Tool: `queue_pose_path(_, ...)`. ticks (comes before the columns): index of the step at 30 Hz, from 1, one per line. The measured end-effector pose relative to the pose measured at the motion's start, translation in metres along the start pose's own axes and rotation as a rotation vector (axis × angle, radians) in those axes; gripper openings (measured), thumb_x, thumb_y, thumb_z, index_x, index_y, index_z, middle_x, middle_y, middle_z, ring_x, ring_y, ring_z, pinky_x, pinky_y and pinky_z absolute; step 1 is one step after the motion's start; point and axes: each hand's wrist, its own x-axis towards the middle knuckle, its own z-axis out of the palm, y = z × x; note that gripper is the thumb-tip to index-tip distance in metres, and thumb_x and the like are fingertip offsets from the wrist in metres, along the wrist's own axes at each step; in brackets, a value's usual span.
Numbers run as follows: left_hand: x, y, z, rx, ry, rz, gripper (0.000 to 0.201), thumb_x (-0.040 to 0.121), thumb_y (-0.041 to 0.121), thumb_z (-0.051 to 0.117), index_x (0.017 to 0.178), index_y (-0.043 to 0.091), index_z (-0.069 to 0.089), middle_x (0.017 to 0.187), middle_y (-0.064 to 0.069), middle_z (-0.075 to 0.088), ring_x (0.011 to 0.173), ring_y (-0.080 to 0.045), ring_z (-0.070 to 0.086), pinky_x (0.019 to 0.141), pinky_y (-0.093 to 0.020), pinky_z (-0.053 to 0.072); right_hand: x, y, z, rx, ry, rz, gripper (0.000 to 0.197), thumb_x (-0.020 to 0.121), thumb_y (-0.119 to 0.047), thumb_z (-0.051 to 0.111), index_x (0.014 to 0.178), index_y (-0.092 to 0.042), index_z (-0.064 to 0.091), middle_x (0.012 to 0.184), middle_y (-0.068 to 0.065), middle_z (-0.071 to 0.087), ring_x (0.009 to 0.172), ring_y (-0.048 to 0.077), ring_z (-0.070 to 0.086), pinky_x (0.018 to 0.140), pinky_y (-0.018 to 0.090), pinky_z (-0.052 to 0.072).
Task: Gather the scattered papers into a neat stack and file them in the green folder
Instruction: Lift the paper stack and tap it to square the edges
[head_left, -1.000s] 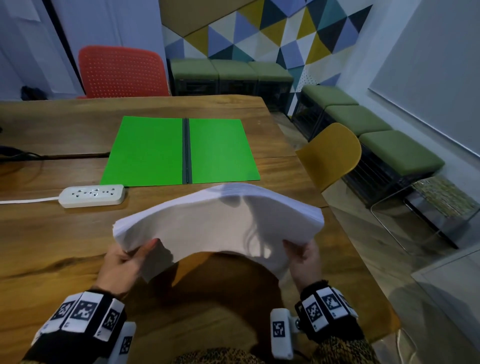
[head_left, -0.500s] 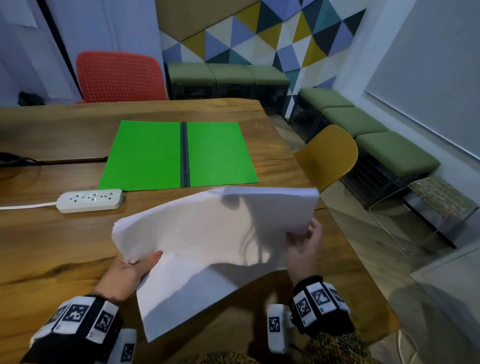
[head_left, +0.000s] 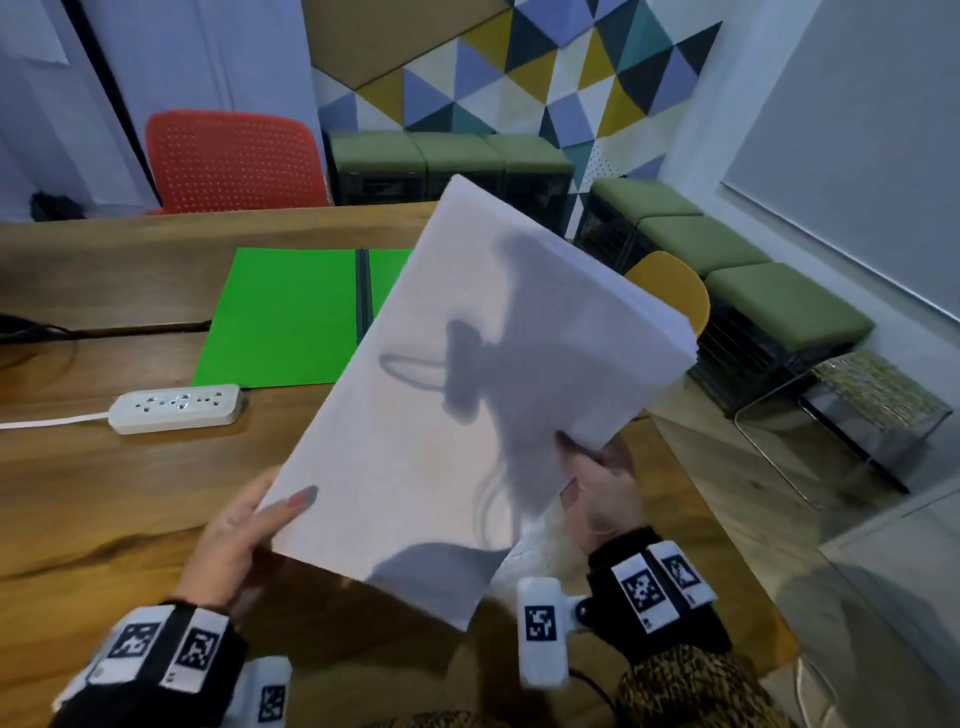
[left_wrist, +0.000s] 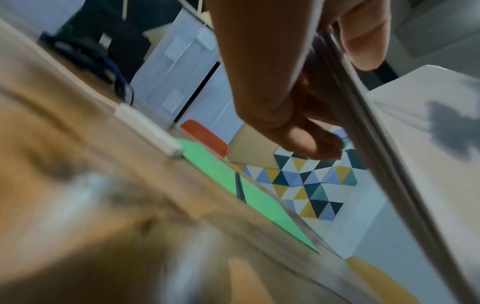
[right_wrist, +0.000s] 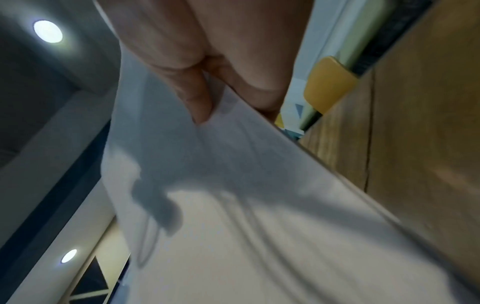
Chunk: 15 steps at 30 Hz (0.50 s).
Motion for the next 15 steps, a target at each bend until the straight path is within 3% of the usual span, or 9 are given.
queue_pose_path(2,0.001,0.024,0.004,0.107,-0.088,0.059,0.055,0.046,0.034,0.086,0.098,0.023,0.070,0.093,-0.008,0.076,0.076,-0.019,0.072,0.060,-0.031,0.059,-0.001,-0.009,-0.002,-0.073,-0.049,-0.105,0.036,0.077,-0.007,0.066,0.112,-0.009,0.060,0.102,0.008,0.071,0.105,0.031,0.063,0.091,0.041,0.050)
queue_pose_path(4,0.004,0.042,0.017,0.181,-0.148,0.187,0.044,0.051,0.026,0.083,0.093,0.022,0.069,0.076,0.003,0.076,0.069,-0.008,0.071,0.063,-0.021,0.058,-0.005,-0.014,0.002,-0.080,-0.141,-0.177,0.029,0.078,-0.002,0.063,0.104,-0.016,0.063,0.095,-0.002,0.073,0.099,0.023,0.064,0.091,0.037,0.051)
queue_pose_path(6,0.003,0.053,0.042,0.322,-0.124,0.306,0.018,0.061,0.013,0.067,0.073,0.025,0.069,0.055,0.019,0.066,0.055,0.004,0.061,0.061,-0.009,0.051,-0.009,-0.014,0.008,-0.138,-0.213,-0.270,0.026,0.078,-0.006,0.057,0.094,-0.024,0.067,0.086,-0.008,0.074,0.087,0.013,0.066,0.078,0.026,0.054)
queue_pose_path(8,0.001,0.052,0.060,0.442,-0.066,0.389,0.024,0.069,0.010,0.060,0.060,0.029,0.070,0.051,0.029,0.064,0.053,0.011,0.061,0.061,-0.002,0.046,-0.015,-0.010,0.013,-0.198,-0.261,-0.317,0.032,0.079,-0.007,0.053,0.086,-0.033,0.070,0.079,-0.013,0.073,0.075,0.007,0.064,0.067,0.020,0.052)
queue_pose_path(9,0.000,0.048,0.064,0.423,-0.063,0.409,0.023,0.074,0.010,0.060,0.074,0.028,0.073,0.059,0.030,0.068,0.061,0.012,0.064,0.064,-0.003,0.047,-0.017,-0.007,0.014,-0.223,-0.266,-0.332,0.035,0.080,-0.007,0.052,0.084,-0.036,0.070,0.077,-0.014,0.072,0.073,0.006,0.063,0.065,0.020,0.051)
queue_pose_path(10,-0.002,0.045,0.066,0.409,-0.055,0.422,0.017,0.077,0.015,0.062,0.092,0.016,0.071,0.069,0.028,0.071,0.070,0.010,0.066,0.067,-0.005,0.048,-0.020,-0.004,0.014,-0.241,-0.258,-0.345,0.036,0.081,-0.007,0.051,0.084,-0.038,0.070,0.077,-0.014,0.071,0.072,0.007,0.062,0.065,0.022,0.050)
queue_pose_path(11,-0.001,0.038,0.065,0.375,-0.056,0.419,0.040,0.075,0.031,0.067,0.105,0.005,0.064,0.078,0.023,0.074,0.076,0.007,0.067,0.068,-0.007,0.050,-0.023,0.000,0.014,-0.268,-0.238,-0.348,0.035,0.081,-0.009,0.052,0.085,-0.038,0.069,0.078,-0.012,0.071,0.074,0.008,0.062,0.066,0.025,0.050)
queue_pose_path(13,0.001,0.023,0.057,0.374,-0.023,0.400,0.088,0.057,0.063,0.071,0.114,-0.002,0.056,0.089,0.006,0.075,0.085,0.002,0.067,0.071,-0.010,0.052,-0.027,0.010,0.009,-0.322,-0.220,-0.342,0.025,0.081,-0.012,0.054,0.091,-0.032,0.066,0.085,-0.005,0.071,0.081,0.013,0.064,0.070,0.029,0.052)
queue_pose_path(15,0.001,0.013,0.053,0.424,0.012,0.410,0.095,0.053,0.068,0.069,0.113,-0.003,0.055,0.094,0.001,0.068,0.087,0.001,0.066,0.070,-0.010,0.052,-0.029,0.017,0.007,-0.384,-0.237,-0.326,0.020,0.080,-0.015,0.056,0.099,-0.020,0.059,0.092,0.005,0.069,0.088,0.021,0.065,0.073,0.031,0.053)
